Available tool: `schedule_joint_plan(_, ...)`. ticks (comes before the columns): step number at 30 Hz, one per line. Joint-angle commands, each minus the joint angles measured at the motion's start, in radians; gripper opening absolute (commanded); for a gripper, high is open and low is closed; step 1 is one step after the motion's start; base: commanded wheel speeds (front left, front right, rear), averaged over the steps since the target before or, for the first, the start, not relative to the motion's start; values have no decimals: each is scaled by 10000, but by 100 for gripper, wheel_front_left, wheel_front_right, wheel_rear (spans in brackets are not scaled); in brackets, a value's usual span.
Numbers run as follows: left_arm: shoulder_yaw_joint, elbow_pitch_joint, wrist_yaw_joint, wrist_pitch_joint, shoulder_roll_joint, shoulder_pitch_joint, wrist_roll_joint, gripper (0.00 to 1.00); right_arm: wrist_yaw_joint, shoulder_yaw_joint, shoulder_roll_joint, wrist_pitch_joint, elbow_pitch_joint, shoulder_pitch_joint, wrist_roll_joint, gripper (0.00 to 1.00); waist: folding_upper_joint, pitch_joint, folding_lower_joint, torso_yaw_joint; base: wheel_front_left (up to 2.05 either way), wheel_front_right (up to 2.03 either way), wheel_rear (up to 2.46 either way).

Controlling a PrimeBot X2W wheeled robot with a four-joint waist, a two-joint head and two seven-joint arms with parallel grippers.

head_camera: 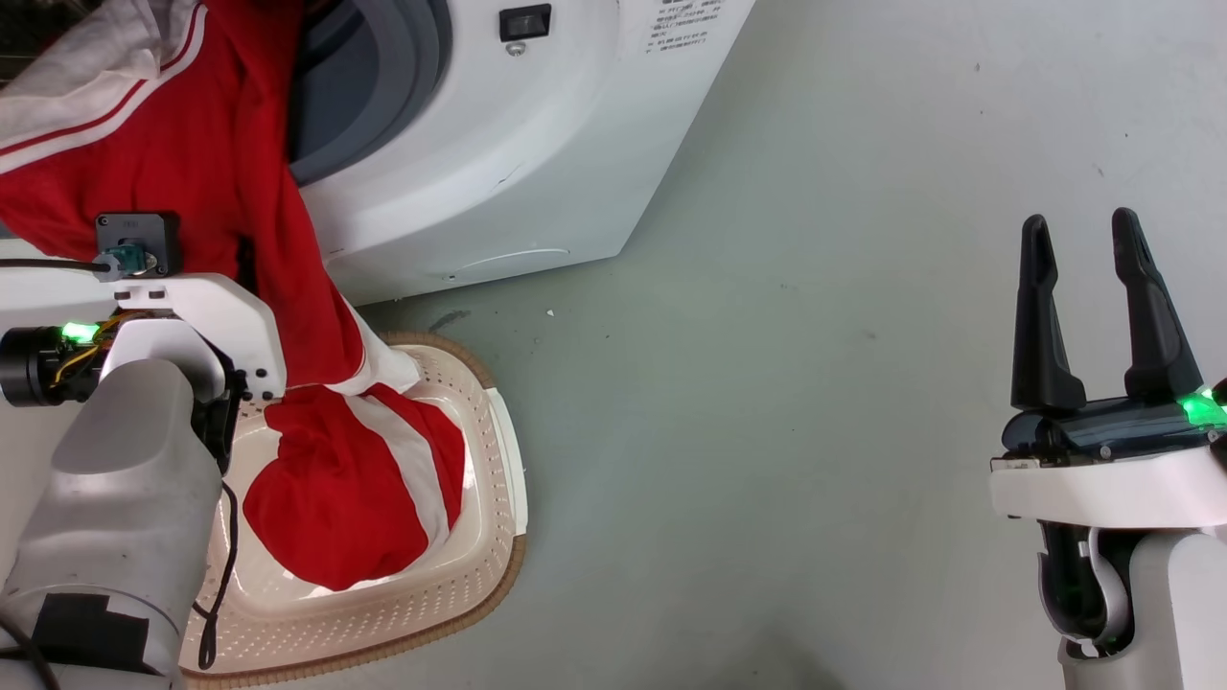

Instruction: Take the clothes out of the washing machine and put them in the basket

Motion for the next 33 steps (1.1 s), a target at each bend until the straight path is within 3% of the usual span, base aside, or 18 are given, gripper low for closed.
schedule_joint_plan(1,-6,-96,-9,-143,-11,-334,-20,0,-7,-19,1,-20,37,-146,43,100,0,-40,-1,29,0,0,0)
schedule_joint_plan(16,-86,-170,-462,-404,-683,1152,-359,0,-7,-47,2,-20,346,536,-365,100,0,-1594,-1,574,0,0,0)
schedule_joint_plan(27,12,-2971,-590,-432,-845,3967,88,0,-7,-59,2,-20,563,1559,-653,100,0,-3178,-1,1107,0,0,0)
schedule_joint_plan(33,-206,-3617,-698,-432,-1034,5347,354,0,-7,-17,2,-20,557,1857,-697,100,0,-3527,-1,1217,0,0,0)
